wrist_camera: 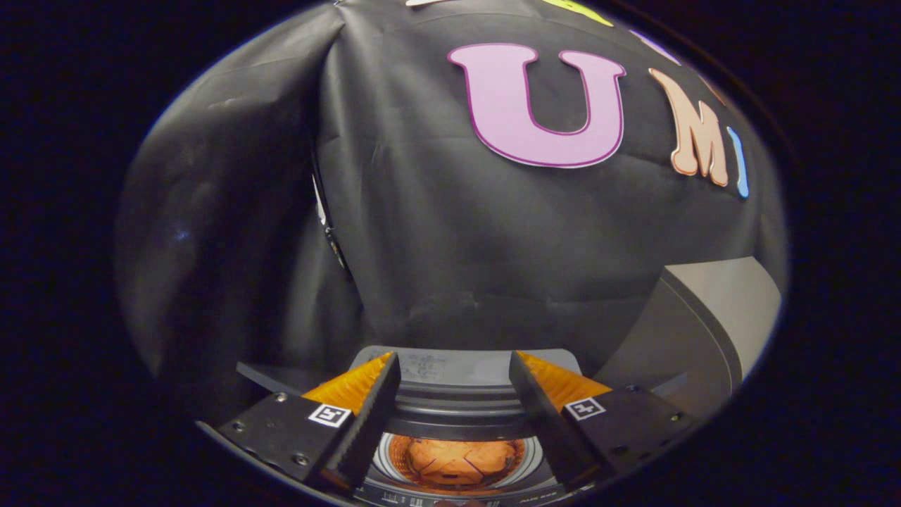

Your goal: Put the clothes into the washing machine and then close the washing machine lid.

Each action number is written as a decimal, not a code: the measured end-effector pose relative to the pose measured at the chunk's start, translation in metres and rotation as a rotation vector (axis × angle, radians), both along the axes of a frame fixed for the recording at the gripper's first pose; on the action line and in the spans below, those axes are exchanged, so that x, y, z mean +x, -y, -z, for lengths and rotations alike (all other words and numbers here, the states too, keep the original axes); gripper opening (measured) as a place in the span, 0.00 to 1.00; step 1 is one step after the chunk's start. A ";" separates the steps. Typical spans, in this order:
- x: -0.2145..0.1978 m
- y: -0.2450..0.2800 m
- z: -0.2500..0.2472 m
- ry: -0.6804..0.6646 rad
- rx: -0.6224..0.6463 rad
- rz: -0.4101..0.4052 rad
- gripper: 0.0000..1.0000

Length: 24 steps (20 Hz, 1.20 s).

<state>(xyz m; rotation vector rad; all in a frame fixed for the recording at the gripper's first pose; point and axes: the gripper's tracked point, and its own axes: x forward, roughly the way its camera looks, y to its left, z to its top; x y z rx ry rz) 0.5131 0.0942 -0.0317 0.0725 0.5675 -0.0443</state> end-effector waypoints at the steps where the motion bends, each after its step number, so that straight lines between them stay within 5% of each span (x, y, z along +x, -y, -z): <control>1: 0.000 0.000 -0.001 -0.004 0.009 0.003 0.95; 10: -0.001 0.003 -0.001 -0.056 0.034 -0.022 0.94; 24: -0.003 0.006 -0.024 0.127 0.047 -0.040 0.95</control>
